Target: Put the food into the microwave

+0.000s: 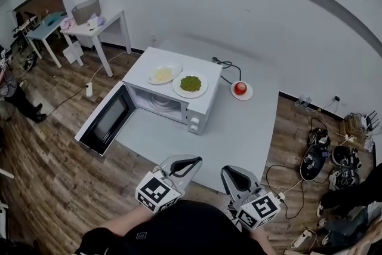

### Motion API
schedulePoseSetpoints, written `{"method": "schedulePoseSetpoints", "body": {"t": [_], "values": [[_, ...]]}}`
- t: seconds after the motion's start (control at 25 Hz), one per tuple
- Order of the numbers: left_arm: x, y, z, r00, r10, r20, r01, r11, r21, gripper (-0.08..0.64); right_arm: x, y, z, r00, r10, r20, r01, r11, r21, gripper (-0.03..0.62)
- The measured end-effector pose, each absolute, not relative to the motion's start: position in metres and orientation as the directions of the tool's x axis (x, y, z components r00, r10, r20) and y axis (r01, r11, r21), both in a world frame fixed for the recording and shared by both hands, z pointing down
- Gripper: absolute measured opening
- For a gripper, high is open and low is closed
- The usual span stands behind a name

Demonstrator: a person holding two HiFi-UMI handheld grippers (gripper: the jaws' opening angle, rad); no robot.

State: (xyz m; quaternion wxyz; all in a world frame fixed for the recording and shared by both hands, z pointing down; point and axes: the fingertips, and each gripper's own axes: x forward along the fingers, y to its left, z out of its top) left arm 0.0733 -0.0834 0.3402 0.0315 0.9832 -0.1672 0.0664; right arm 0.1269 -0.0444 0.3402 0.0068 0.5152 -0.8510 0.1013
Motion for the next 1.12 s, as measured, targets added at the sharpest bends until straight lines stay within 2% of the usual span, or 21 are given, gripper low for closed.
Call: {"method": "schedulePoseSetpoints", "body": {"t": [0.08,0.2,0.4,0.76,1.12], "values": [[0.067,-0.086,0.328,0.944,-0.306,0.122,-0.312,-0.949,0.033,0.009,0.120,-0.046,0.326,-0.470,-0.881,0.061,-0.872,0.453,-0.184,0.034],[0.058,-0.089,0.317,0.953,-0.285,0.106,-0.289,-0.957,0.032,0.009,0.108,-0.049,0.319,-0.466,-0.884,0.043,-0.878,0.456,-0.147,0.028],[0.051,-0.094,0.320,0.959,-0.267,0.091,-0.272,-0.961,0.051,0.009,0.104,-0.054,0.322,-0.454,-0.891,0.006,-0.869,0.441,-0.226,0.015],[0.045,-0.103,0.320,0.959,-0.274,0.075,-0.278,-0.958,0.066,0.009,0.100,-0.056,0.324,-0.440,-0.898,0.023,-0.886,0.430,-0.175,0.012],[0.046,-0.101,0.324,0.954,-0.282,0.098,-0.290,-0.954,0.077,0.009,0.106,-0.054,0.331,-0.439,-0.898,0.038,-0.885,0.425,-0.193,0.012]]}}
